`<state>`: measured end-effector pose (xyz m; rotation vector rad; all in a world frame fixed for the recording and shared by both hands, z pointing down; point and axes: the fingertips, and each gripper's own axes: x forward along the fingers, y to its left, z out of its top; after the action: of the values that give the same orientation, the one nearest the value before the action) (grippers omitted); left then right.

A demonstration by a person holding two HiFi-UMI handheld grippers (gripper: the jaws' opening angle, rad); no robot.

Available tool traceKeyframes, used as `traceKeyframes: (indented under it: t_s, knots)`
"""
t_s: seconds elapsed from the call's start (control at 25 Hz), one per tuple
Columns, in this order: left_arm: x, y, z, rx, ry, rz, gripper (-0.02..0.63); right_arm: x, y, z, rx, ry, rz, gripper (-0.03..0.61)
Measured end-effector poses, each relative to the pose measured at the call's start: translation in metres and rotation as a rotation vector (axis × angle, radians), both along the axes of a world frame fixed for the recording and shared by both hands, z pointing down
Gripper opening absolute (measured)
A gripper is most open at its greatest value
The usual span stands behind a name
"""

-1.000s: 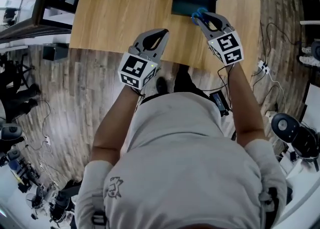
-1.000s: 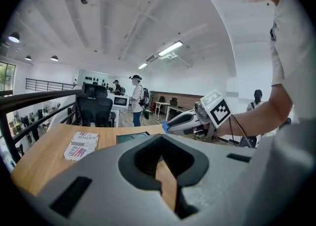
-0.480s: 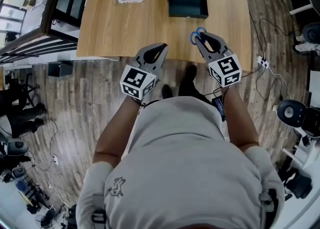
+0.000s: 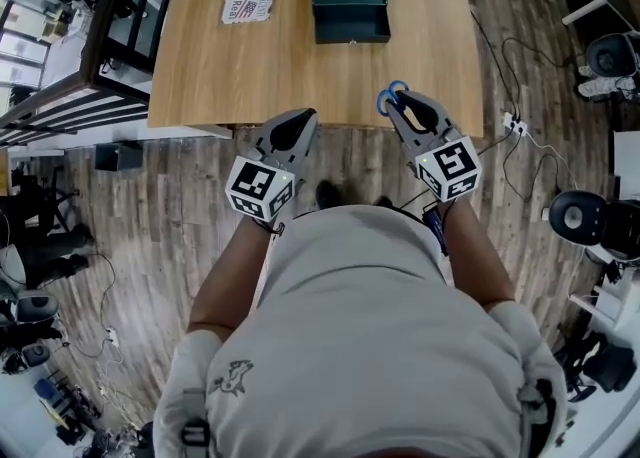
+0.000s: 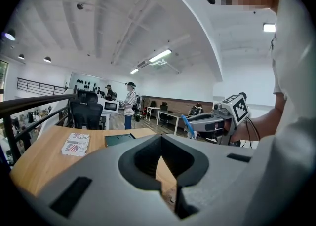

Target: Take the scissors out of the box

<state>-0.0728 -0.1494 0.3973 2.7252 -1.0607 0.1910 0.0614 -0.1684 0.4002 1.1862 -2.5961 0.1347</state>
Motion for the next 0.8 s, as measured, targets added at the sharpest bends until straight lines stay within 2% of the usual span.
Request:
traceKeyframes:
  t_s: [0.8]
  knots:
    - [0.113,0.084,-0.014,0.033,-0.045,-0.135,0.005,0.097,0.088,-0.023,0.049,-0.082,-0.188,0.089]
